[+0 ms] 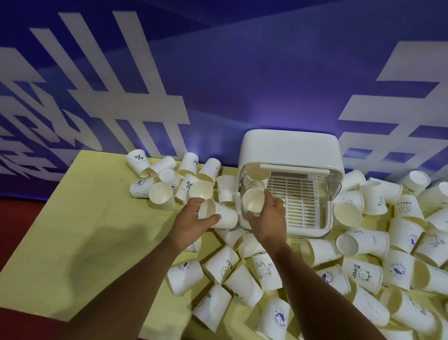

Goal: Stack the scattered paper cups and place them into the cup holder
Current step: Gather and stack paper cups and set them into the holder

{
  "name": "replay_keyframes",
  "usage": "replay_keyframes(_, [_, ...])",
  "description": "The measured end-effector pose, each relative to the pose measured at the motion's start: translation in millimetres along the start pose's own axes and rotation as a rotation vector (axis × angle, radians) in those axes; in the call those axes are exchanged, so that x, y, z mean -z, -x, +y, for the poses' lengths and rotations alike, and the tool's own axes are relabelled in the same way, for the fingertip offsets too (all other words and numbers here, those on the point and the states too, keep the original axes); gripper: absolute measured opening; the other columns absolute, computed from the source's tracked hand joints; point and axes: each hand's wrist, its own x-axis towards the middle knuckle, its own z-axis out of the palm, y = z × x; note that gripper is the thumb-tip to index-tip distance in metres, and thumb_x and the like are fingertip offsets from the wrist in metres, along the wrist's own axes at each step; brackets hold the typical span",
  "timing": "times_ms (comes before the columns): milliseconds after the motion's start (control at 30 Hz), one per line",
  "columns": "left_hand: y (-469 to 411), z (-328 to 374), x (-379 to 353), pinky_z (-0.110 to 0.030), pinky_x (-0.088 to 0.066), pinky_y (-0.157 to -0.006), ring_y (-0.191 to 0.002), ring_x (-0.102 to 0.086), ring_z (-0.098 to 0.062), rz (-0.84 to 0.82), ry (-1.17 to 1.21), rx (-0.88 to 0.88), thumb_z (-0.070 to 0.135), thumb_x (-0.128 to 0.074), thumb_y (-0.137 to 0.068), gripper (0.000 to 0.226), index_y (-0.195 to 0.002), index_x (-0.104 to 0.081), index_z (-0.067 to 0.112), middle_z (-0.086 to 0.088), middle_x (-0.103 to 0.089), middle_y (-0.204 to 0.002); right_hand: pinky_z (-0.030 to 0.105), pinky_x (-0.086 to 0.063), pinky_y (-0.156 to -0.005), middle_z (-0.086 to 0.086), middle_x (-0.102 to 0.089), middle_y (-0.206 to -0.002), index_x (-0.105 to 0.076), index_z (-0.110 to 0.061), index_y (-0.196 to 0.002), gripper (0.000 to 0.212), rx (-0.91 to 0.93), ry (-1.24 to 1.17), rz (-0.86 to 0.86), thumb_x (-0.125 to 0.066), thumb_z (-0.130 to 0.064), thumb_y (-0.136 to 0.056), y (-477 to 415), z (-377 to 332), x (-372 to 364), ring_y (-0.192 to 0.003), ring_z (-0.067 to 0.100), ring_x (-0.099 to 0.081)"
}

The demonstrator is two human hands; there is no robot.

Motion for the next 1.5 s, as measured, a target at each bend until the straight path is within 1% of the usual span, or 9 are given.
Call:
replay_keyframes(133, [-1, 8, -4, -0.026, -0.048, -0.084, -0.109, -0.059, -0.018, 0.017, 0.016, 0.006, 0.038, -0.079, -0.082, 0.065, -0.136, -0.047, 0.02, 0.0, -0.058, -0.123, 0.036, -0.045, -0.102, 0.009, -0.047, -0.138, -0.049, -0.012, -0.138, 0.058, 0.119, -0.042, 0.079, -0.069, -0.021, -0.083, 11, -1, 3, -0.127, 0.027, -0.045])
replay_keyframes(300, [-1, 24, -15, -0.029, -0.05, -0.088, -0.109, -0.059, -0.019, -0.001, 0.038, -0.009, 0.043, -0.078, -0.08, 0.068, -0.136, -0.048, 0.021, 0.001, -0.058, -0.121, 0.03, -0.042, -0.103, 0.002, -0.056, -0.137, -0.056, -0.017, -0.135, 0.06, 0.233, -0.192, -0.115, -0.075, -0.017, -0.078, 23, -8, 7, -0.124, 0.02, -0.052])
replay_keyframes(400, [-1, 31, -20, -0.032, -0.052, -0.092, -0.111, -0.06, -0.019, -0.031, 0.045, -0.025, 0.046, -0.079, -0.079, 0.067, -0.134, -0.049, 0.022, 0.0, -0.06, -0.123, 0.029, -0.042, -0.102, 0.0, -0.059, -0.135, -0.055, -0.018, -0.136, 0.065, 0.261, -0.189, -0.124, -0.08, -0.025, -0.076, 26, -10, 7, -0.121, 0.019, -0.054])
replay_keyframes(600, [-4, 39, -22, -0.033, -0.052, -0.094, -0.107, -0.062, -0.016, -0.04, 0.048, -0.064, 0.051, -0.074, -0.082, 0.057, -0.129, -0.055, 0.026, 0.003, -0.061, -0.118, 0.039, -0.052, -0.093, -0.005, -0.061, -0.123, -0.051, -0.026, -0.134, 0.069, 0.257, -0.233, -0.11, -0.078, -0.04, -0.073, 24, -11, 13, -0.108, 0.013, -0.056])
replay_keyframes(800, [-4, 36, -19, -0.041, -0.053, -0.097, -0.101, -0.067, -0.014, -0.039, 0.082, -0.057, 0.066, -0.062, -0.079, 0.062, -0.124, -0.059, 0.023, 0.004, -0.065, -0.111, 0.031, -0.053, -0.087, -0.01, -0.062, -0.117, -0.05, -0.028, -0.128, 0.067, 0.128, -0.405, 0.037, -0.082, -0.04, -0.07, 12, -17, 28, -0.104, 0.009, -0.06])
replay_keyframes(967, [-4, 22, -14, -0.036, -0.054, -0.093, -0.101, -0.065, -0.012, -0.053, -0.002, -0.025, 0.056, -0.063, -0.088, 0.046, -0.119, -0.059, 0.023, 0.003, -0.065, -0.115, 0.026, -0.049, -0.086, -0.01, -0.058, -0.116, -0.046, -0.023, -0.128, 0.067, 0.038, -0.491, 0.111, -0.085, -0.032, -0.074, 4, -19, 31, -0.105, 0.009, -0.058])
replay_keyframes(1133, [-1, 14, -6, -0.02, -0.046, -0.073, -0.094, -0.058, -0.004, -0.061, -0.067, -0.004, 0.037, -0.064, -0.093, 0.033, -0.121, -0.058, 0.02, 0.009, -0.06, -0.106, 0.034, -0.053, -0.088, -0.007, -0.057, -0.116, -0.042, -0.026, -0.128, 0.068, 0.004, -0.439, 0.127, -0.083, -0.027, -0.074, 0, -14, 25, -0.106, 0.016, -0.058])
replay_keyframes(1300, [-1, 5, 0, -0.022, -0.044, -0.078, -0.097, -0.058, -0.007, -0.057, -0.076, 0.03, 0.034, -0.064, -0.094, 0.034, -0.123, -0.059, 0.018, 0.008, -0.06, -0.106, 0.034, -0.053, -0.086, -0.004, -0.058, -0.117, -0.042, -0.022, -0.129, 0.069, -0.016, -0.336, 0.125, -0.085, -0.027, -0.075, -2, -9, 18, -0.105, 0.017, -0.057])
replay_keyframes(1500, [0, -3, 2, -0.023, -0.042, -0.082, -0.101, -0.059, -0.013, -0.047, -0.071, 0.04, 0.031, -0.064, -0.094, 0.033, -0.123, -0.06, 0.017, 0.003, -0.061, -0.108, 0.042, -0.052, -0.096, 0.005, -0.054, -0.13, -0.039, -0.017, -0.139, 0.083, -0.061, -0.221, 0.107, -0.087, -0.025, -0.071, -4, -3, 11, -0.118, 0.024, -0.054])
